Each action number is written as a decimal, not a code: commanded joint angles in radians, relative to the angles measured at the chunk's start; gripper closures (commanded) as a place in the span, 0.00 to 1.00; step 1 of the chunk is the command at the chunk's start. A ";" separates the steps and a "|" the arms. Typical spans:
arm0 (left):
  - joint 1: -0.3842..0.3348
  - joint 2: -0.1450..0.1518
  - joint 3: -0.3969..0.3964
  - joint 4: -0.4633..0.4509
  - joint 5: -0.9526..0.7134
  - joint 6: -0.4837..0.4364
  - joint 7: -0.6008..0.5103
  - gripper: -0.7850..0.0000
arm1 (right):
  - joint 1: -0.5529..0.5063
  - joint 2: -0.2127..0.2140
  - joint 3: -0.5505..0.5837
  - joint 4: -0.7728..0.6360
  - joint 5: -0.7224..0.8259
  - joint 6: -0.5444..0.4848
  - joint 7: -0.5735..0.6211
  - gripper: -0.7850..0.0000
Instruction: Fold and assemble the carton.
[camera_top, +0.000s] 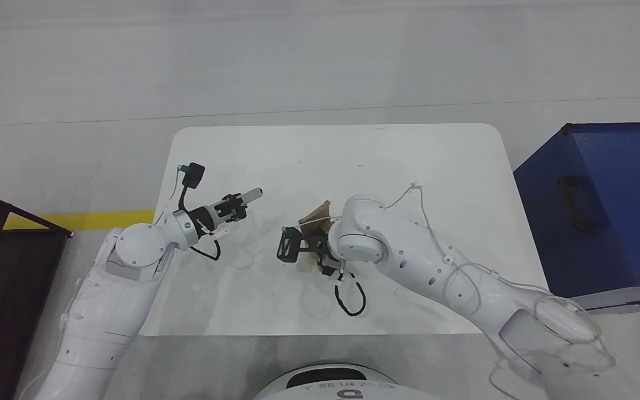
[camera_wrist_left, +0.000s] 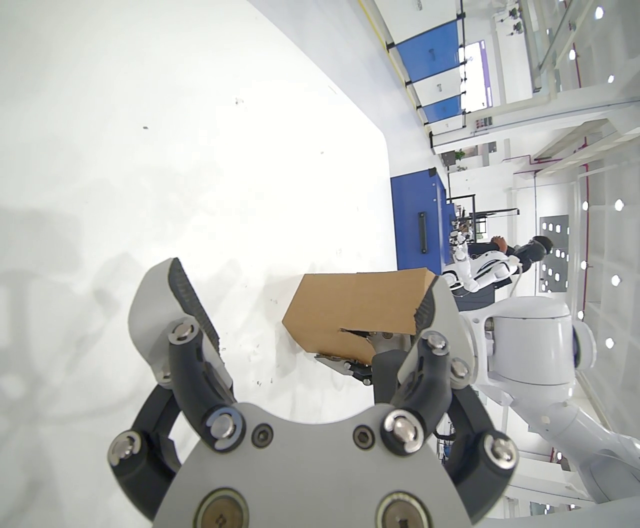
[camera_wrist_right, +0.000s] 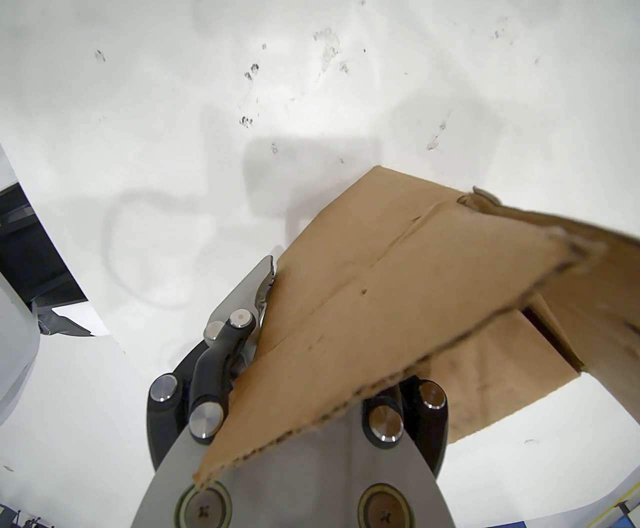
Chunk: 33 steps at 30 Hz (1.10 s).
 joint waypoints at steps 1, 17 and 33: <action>-0.001 0.000 0.000 -0.002 0.003 0.001 0.000 0.00 | 0.001 -0.001 0.000 0.002 0.001 0.004 -0.001 0.69; 0.005 0.001 0.000 -0.012 0.019 -0.001 0.003 0.00 | -0.146 0.086 0.259 -0.341 -0.046 0.044 -0.093 0.22; 0.007 0.002 0.026 -0.028 0.006 -0.008 -0.094 0.00 | -0.487 0.172 0.538 -0.467 -0.099 -0.031 -0.382 0.37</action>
